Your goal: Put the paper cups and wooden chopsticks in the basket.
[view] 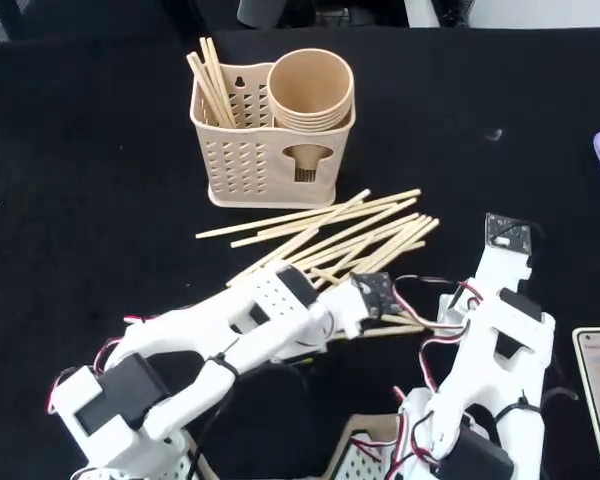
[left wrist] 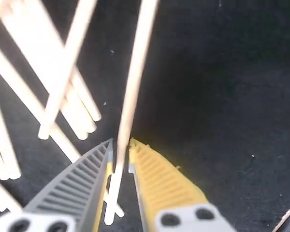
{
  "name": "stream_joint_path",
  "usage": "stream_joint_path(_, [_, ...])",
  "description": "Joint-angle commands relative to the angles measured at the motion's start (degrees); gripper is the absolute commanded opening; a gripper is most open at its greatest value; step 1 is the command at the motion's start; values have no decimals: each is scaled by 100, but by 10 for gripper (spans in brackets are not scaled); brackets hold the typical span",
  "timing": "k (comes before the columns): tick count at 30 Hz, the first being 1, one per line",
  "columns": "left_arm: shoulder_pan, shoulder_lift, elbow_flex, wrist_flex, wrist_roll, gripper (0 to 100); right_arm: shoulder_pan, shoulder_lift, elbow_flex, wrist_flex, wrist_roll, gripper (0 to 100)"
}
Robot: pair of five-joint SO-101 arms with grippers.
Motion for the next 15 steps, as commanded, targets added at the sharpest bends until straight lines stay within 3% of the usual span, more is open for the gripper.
stream_joint_path(1, [-101, -114, -66, -18, 105, 30, 97, -180, 31, -114, 18, 162])
stream_joint_path(6, [-154, -378, -295, -26, 316, 30, 105, -180, 31, -114, 9, 162])
stream_joint_path(11, [-664, -457, -523, -18, 316, 34, 105, -180, 31, -114, 9, 162])
stream_joint_path(15, [-1015, -448, -462, -18, 325, 130, 88, -180, 31, -114, 9, 162])
